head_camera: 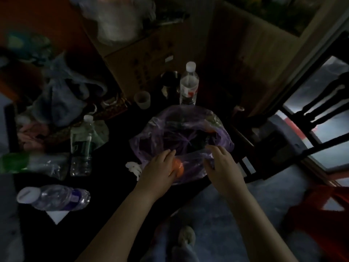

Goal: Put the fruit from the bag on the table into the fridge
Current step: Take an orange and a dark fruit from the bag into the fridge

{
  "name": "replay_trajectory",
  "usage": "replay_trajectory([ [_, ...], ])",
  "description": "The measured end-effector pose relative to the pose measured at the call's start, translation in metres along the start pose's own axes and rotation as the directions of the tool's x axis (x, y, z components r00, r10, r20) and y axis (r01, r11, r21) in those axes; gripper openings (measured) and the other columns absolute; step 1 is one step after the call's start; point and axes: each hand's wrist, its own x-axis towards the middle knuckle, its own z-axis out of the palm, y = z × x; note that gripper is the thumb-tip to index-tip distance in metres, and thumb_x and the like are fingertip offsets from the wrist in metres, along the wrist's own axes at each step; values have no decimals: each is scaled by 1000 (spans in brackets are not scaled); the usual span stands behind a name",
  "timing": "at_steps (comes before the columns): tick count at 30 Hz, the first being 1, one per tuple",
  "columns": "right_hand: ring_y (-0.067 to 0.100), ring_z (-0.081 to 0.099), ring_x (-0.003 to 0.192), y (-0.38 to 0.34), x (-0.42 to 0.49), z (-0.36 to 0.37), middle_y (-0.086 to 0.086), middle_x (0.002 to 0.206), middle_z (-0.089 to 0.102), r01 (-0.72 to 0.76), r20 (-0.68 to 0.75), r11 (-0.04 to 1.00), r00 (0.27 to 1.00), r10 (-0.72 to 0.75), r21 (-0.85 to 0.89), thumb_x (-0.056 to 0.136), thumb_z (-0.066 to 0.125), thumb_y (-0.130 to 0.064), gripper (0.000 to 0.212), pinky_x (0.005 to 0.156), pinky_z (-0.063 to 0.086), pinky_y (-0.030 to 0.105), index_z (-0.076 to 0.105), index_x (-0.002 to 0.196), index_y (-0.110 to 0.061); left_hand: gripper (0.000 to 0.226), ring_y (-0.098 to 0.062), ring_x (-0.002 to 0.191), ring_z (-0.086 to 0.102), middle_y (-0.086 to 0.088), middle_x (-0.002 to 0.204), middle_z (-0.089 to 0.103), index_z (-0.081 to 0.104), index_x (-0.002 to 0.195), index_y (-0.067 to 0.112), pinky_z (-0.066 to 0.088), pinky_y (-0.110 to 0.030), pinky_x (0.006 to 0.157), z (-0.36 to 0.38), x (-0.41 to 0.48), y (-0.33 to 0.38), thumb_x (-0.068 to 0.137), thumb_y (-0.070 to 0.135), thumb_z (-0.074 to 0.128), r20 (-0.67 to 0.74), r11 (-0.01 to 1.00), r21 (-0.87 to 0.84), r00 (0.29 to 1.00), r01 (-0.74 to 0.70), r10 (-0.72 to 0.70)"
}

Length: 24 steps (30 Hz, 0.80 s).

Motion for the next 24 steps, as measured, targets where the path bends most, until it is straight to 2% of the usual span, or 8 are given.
replay_trajectory([
  [5, 24, 45, 124, 26, 26, 24, 4, 133, 51, 45, 132, 998, 990, -40, -32, 91, 58, -20, 45, 96, 41, 33, 49, 134, -14, 65, -19, 139, 27, 1, 154, 23, 20, 150, 19, 32, -36, 109, 25, 14, -6, 94, 32, 50, 44, 997, -5, 996, 83, -83],
  [8, 28, 46, 122, 34, 35, 40, 6, 131, 55, 147, 176, 988, 975, -136, -47, 84, 63, -16, 49, 100, 43, 40, 52, 132, -12, 65, -19, 137, 30, 1, 153, 25, 20, 150, 18, 34, -36, 106, 35, 19, -11, 94, 30, 50, 33, 992, 20, 991, 127, -127],
  [10, 31, 48, 118, 36, 40, 52, 7, 128, 58, 204, 194, 977, 962, -189, -59, 80, 65, -15, 51, 97, 45, 47, 55, 129, -11, 64, -19, 133, 35, 1, 150, 31, 23, 149, 18, 36, -35, 103, 38, 23, -15, 93, 29, 51, 28, 988, 37, 988, 150, -151],
  [14, 33, 46, 112, 34, 44, 68, 7, 121, 58, 171, 257, 977, 957, -135, -126, 81, 60, -17, 48, 95, 40, 58, 54, 129, -15, 54, -21, 116, 52, 1, 135, 45, 38, 142, 20, 45, -34, 91, 40, 23, -21, 91, 31, 55, 6, 988, -15, 988, 156, -156],
  [20, 31, 48, 94, 38, 43, 74, 5, 98, 60, 162, 250, 973, 961, -117, -167, 84, 58, -18, 22, 83, 46, 54, 67, 104, -17, 38, -16, 96, 59, 3, 110, 55, 58, 120, 24, 49, -29, 76, 38, 16, -22, 84, 27, 67, -110, 990, -92, 987, 104, -113],
  [24, 30, 48, 93, 38, 35, 68, 4, 95, 59, 172, 264, 972, 956, -126, -161, 81, 61, -18, 19, 83, 45, 51, 66, 98, -17, 31, -19, 91, 60, 3, 99, 56, 62, 110, 24, 48, -31, 70, 41, 9, -23, 80, 19, 68, -121, 996, -79, 991, 47, -56],
])
